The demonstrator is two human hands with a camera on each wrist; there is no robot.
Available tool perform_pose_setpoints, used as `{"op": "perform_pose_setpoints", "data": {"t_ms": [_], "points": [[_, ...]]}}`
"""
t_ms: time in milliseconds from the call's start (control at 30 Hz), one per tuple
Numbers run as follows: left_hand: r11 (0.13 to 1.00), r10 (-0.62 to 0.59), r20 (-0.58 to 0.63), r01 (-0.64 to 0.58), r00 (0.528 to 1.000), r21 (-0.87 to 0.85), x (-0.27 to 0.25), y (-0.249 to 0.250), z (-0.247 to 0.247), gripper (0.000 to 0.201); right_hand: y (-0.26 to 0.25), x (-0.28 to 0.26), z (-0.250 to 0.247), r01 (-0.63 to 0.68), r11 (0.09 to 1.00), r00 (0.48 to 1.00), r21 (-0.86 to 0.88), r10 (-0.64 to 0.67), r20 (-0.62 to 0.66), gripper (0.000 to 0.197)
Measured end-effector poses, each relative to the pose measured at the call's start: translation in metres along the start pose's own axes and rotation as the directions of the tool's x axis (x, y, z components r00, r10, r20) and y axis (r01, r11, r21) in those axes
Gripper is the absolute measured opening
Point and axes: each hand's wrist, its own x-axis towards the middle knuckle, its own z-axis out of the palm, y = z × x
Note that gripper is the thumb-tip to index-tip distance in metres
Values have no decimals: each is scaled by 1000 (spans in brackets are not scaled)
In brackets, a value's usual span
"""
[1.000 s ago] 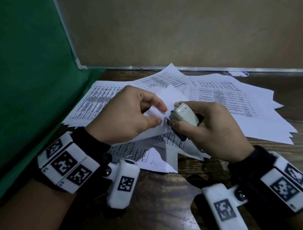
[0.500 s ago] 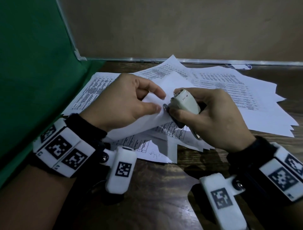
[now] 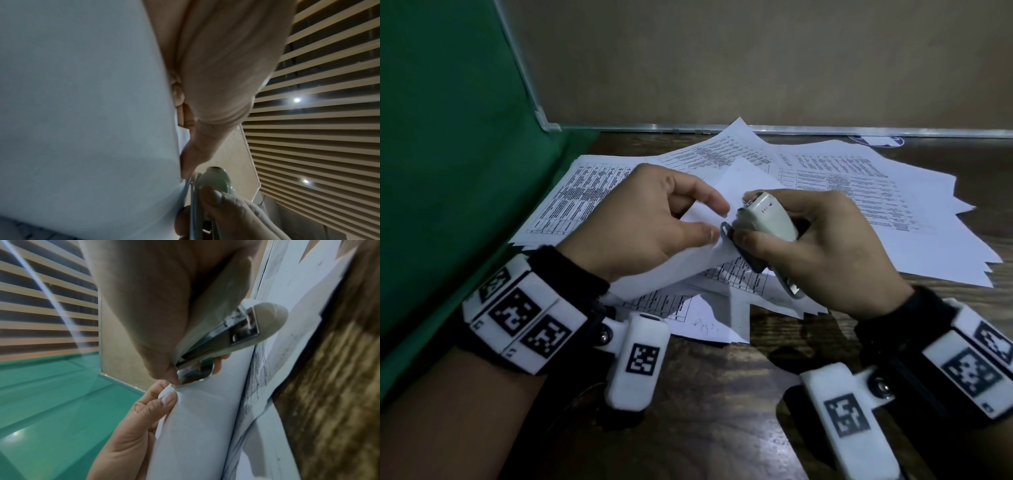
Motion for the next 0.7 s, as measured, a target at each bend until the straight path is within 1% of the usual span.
{"op": "perform_pose_setpoints", "data": {"t_ms": [200, 267, 333, 367, 400, 467, 567, 600, 700], "points": [[1000, -4, -7, 3, 1000, -21, 0, 0, -3, 18, -2, -2, 2, 3, 997, 1000, 75, -1, -25, 15], [1000, 2, -33, -2, 999, 6, 0, -1, -4, 19, -4, -1, 4, 5, 988, 1000, 157, 0, -31, 15], [999, -12, -64, 14, 998, 41, 1, -5, -7, 20, -7, -1, 4, 18, 964, 997, 264, 2, -73, 25], [999, -22, -68, 24, 997, 36, 1, -7, -9, 20, -9, -1, 4, 29, 960, 995, 279, -3, -95, 29], [999, -24, -70, 26, 997, 23, 0, -7, -10, 21, -11, -1, 3, 34, 963, 994, 267, -5, -107, 31], [1000, -15, -58, 14, 998, -10, 2, -6, -12, 22, -9, -1, 2, 5, 977, 995, 215, 17, -98, 29], [1000, 10, -44, -10, 999, -7, 1, -4, -10, 24, 1, -1, 3, -30, 996, 999, 82, 31, -11, 18], [1000, 22, -37, -21, 999, 6, 2, -4, -8, 23, 3, 0, 3, -34, 998, 999, 52, 34, 2, 18], [999, 32, -39, -32, 999, -20, 1, -3, -6, 25, 6, 0, 2, -50, 998, 999, 27, 51, -20, 26]]}}
